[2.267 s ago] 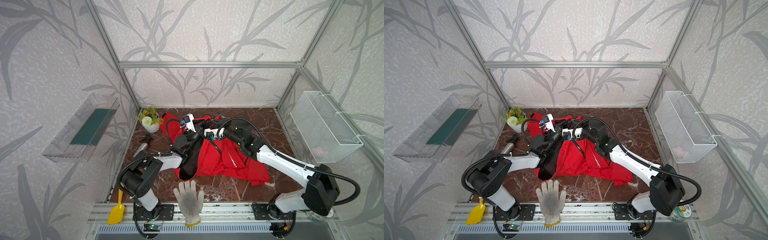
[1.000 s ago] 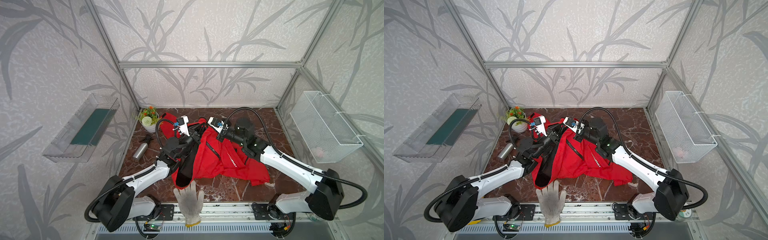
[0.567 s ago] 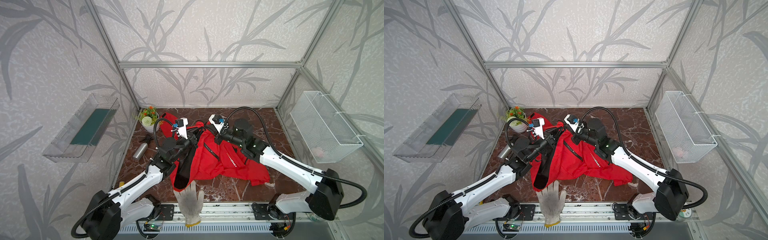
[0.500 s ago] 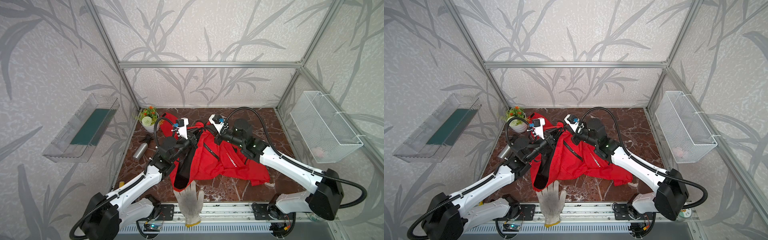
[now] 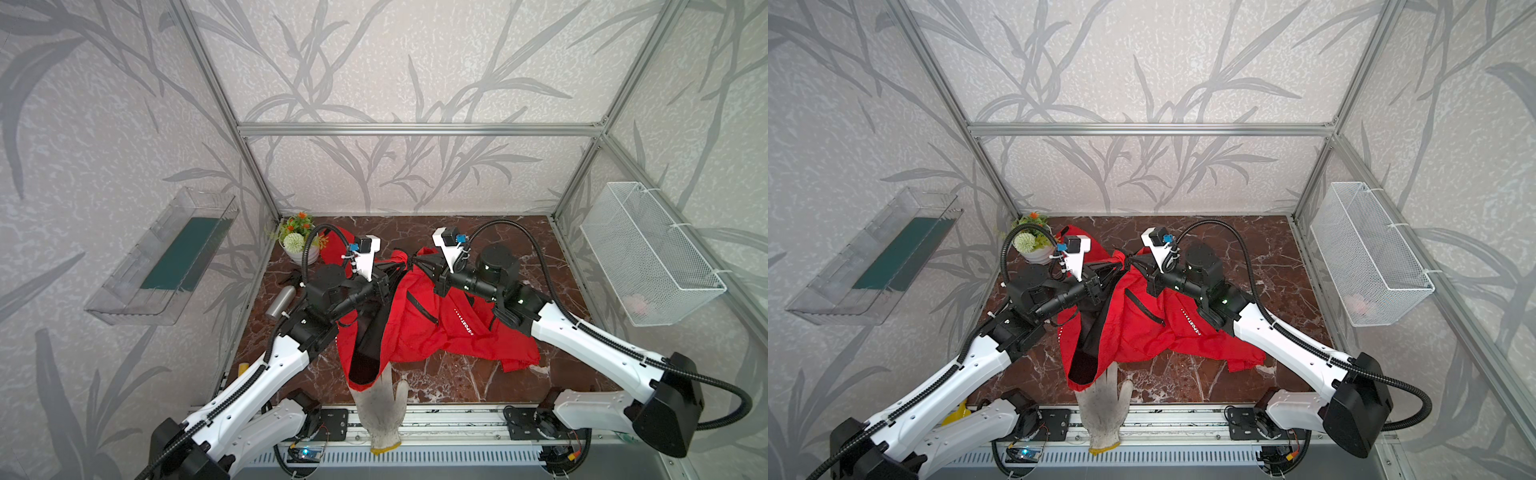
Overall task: Zip up the jacket
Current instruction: 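Lift both grippers holding the zipper edges up off the table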
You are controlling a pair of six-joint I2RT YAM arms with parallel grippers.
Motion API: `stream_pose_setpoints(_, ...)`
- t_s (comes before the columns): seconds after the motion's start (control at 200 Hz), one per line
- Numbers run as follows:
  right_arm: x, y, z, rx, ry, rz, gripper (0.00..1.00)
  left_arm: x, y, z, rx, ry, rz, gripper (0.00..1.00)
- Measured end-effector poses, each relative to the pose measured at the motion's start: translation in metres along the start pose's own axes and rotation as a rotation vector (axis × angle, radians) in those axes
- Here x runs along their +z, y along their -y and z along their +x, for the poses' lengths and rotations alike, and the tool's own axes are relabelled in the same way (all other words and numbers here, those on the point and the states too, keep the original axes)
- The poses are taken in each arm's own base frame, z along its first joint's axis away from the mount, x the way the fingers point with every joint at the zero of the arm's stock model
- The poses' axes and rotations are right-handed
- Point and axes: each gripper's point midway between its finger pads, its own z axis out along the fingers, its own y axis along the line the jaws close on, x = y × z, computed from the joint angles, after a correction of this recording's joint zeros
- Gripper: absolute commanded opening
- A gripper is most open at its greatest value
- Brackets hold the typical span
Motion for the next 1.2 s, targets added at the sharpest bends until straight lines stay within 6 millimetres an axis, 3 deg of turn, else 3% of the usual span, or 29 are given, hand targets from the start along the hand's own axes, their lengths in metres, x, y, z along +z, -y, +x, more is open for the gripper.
stream_pose_setpoints(0.47,-0.001,-0.011,-0.007,0.07,0.09,-0.065,0.0,-0.017,0.011,-0.011,-0.016,0.007,0.038,0.0)
stream_pose_setpoints(0.65,0.01,-0.01,0.004,0.058,0.064,-0.069,0.0,-0.017,0.001,-0.001,-0.044,-0.016,0.003,0.0)
stream_pose_setpoints(1.2,0.012,-0.004,0.026,0.04,0.051,0.01,0.0,-0.007,-0.009,0.014,-0.057,-0.081,-0.014,0.0)
